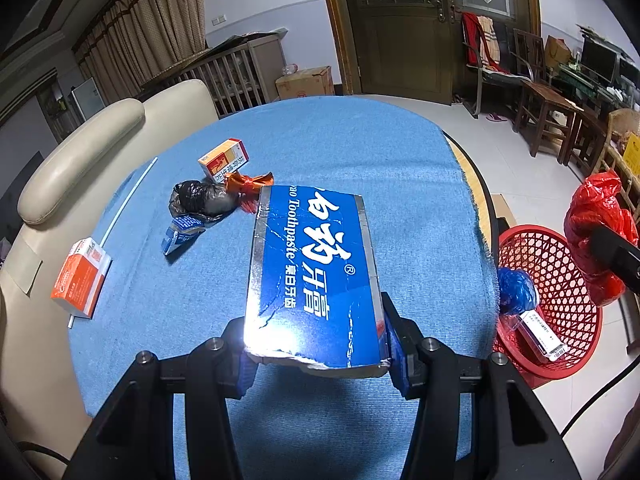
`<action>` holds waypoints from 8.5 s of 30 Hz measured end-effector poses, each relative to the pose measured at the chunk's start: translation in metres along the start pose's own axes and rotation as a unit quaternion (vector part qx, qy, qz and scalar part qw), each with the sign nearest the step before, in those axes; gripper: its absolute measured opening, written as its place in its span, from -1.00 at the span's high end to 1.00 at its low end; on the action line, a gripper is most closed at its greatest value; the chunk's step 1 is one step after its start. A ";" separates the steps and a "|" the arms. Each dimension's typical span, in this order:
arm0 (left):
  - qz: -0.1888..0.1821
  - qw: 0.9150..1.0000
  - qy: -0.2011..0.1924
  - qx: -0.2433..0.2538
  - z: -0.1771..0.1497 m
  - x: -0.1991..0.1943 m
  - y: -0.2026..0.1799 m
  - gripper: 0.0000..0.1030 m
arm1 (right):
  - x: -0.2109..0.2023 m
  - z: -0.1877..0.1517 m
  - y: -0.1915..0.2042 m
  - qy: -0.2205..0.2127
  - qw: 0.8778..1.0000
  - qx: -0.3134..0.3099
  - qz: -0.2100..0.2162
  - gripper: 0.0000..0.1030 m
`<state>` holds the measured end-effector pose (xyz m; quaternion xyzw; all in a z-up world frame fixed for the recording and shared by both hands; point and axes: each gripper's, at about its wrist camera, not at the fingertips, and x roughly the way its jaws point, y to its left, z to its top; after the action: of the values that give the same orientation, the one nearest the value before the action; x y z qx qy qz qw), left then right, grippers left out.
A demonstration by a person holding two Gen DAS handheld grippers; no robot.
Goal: Collect trash
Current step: 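Carry the red bag in the right gripper while the left carries the toothpaste box toward the basket, then open the right gripper to drop the red bag into the basket, then open the left gripper to drop the toothpaste box into the basket, then move both open grippers back toward the table, then grasp the torn blue cardboard box with the left gripper, then grasp the black plastic bag with the right gripper, then carry the black bag in the right gripper while the left carries the blue box toward the basket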
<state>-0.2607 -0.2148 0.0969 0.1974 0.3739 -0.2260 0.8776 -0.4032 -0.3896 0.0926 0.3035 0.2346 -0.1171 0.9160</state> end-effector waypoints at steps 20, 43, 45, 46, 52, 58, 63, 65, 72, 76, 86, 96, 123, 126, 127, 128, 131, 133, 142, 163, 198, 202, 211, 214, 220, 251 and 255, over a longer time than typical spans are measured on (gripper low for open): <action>-0.005 1.000 0.000 0.006 0.000 0.002 -0.005 -0.05 | 0.002 -0.004 -0.001 0.001 1.000 -0.001 -0.001 -0.14; -0.024 0.999 0.008 0.034 0.005 0.012 -0.035 -0.05 | -0.012 -0.007 -0.027 0.001 0.999 0.028 -0.041 -0.14; -0.028 0.999 0.009 0.039 0.006 0.014 -0.042 -0.05 | -0.013 -0.008 -0.037 0.004 0.998 0.036 -0.051 -0.14; -0.031 0.999 0.010 0.042 0.007 0.015 -0.046 -0.05 | -0.013 -0.009 -0.041 0.004 0.998 0.039 -0.055 -0.14; -0.050 0.997 0.016 0.058 0.011 0.024 -0.069 -0.05 | -0.011 -0.009 -0.077 0.019 0.993 0.068 -0.099 -0.14; -0.069 0.994 0.023 0.076 0.016 0.034 -0.095 -0.05 | 0.000 -0.005 -0.117 0.043 0.985 0.090 -0.141 -0.19; -0.085 0.992 0.029 0.088 0.020 0.041 -0.113 -0.05 | 0.018 -0.007 -0.143 0.083 0.973 0.107 -0.184 -0.50; -0.091 0.991 0.031 0.095 0.021 0.043 -0.121 -0.05 | 0.018 -0.007 -0.149 0.083 0.972 0.112 -0.187 -0.50; -0.126 0.984 0.040 0.123 0.021 0.046 -0.153 -0.05 | -0.002 -0.001 -0.165 0.050 0.971 0.131 -0.195 -0.50; -0.166 0.974 0.050 0.143 0.021 0.043 -0.182 -0.09 | -0.019 0.004 -0.174 0.028 0.968 0.142 -0.203 -0.51; -0.224 0.959 0.098 0.143 0.017 0.055 -0.201 -0.41 | -0.050 0.013 -0.184 -0.003 0.964 0.155 -0.215 -0.51; -0.185 0.979 0.082 0.037 0.017 0.061 -0.095 -0.41 | -0.013 0.010 -0.130 0.034 0.978 0.108 -0.176 -0.50; -0.088 0.979 0.063 -0.170 0.031 0.168 0.235 -0.54 | 0.159 -0.049 0.097 0.199 0.970 -0.124 -0.058 -0.50; -0.107 0.983 0.067 -0.130 0.042 0.186 0.240 -0.54 | 0.168 -0.050 0.100 0.206 0.969 -0.126 -0.060 -0.50; -0.115 0.985 0.067 -0.113 0.045 0.190 0.242 -0.54 | 0.170 -0.049 0.100 0.207 0.968 -0.127 -0.060 -0.50; -0.121 0.985 0.067 -0.102 0.047 0.193 0.243 -0.54 | 0.171 -0.048 0.100 0.208 0.968 -0.128 -0.060 -0.50; -0.134 0.986 0.071 -0.070 0.051 0.202 0.245 -0.55 | 0.178 -0.045 0.100 0.214 0.966 -0.129 -0.061 -0.50; -0.140 0.986 0.076 -0.058 0.058 0.213 0.248 -0.58 | 0.181 -0.044 0.098 0.219 0.965 -0.130 -0.061 -0.50; -0.099 0.993 0.065 -0.012 0.060 0.221 0.233 -0.41 | 0.204 -0.037 0.111 0.228 0.961 -0.147 -0.052 -0.50; -0.047 0.982 0.049 -0.176 -0.030 0.132 0.274 -0.37 | 0.373 0.017 0.270 0.189 0.936 -0.298 0.022 -0.50; 0.001 0.986 0.047 -0.161 -0.043 0.043 0.144 -0.37 | 0.140 -0.059 0.108 0.180 0.974 -0.139 0.002 0.35; -0.001 0.988 0.045 -0.150 -0.042 0.038 0.129 -0.37 | 0.126 -0.059 0.100 0.170 0.977 -0.130 0.001 0.35; 0.002 0.990 0.046 -0.131 -0.040 0.035 0.117 -0.37 | 0.115 -0.060 0.090 0.158 0.981 -0.111 0.003 0.35; 0.001 0.990 0.050 -0.130 -0.040 0.038 0.117 -0.37 | 0.113 -0.059 0.087 0.155 0.982 -0.107 0.002 0.35; 0.003 0.990 0.054 -0.127 -0.039 0.042 0.115 -0.37 | 0.111 -0.055 0.083 0.150 0.983 -0.102 -0.001 0.35; -0.013 0.995 0.054 -0.085 -0.028 0.044 0.075 -0.37 | 0.071 -0.036 0.041 0.100 0.993 -0.057 -0.032 0.35; -0.017 0.996 0.051 -0.076 -0.025 0.044 0.067 -0.37 | 0.061 -0.033 0.033 0.092 0.994 -0.052 -0.038 0.35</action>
<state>-0.2117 -0.1580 0.0598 0.1352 0.4379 -0.2015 0.8656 -0.3502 -0.3474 0.0551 0.2554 0.3355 -0.1111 0.8999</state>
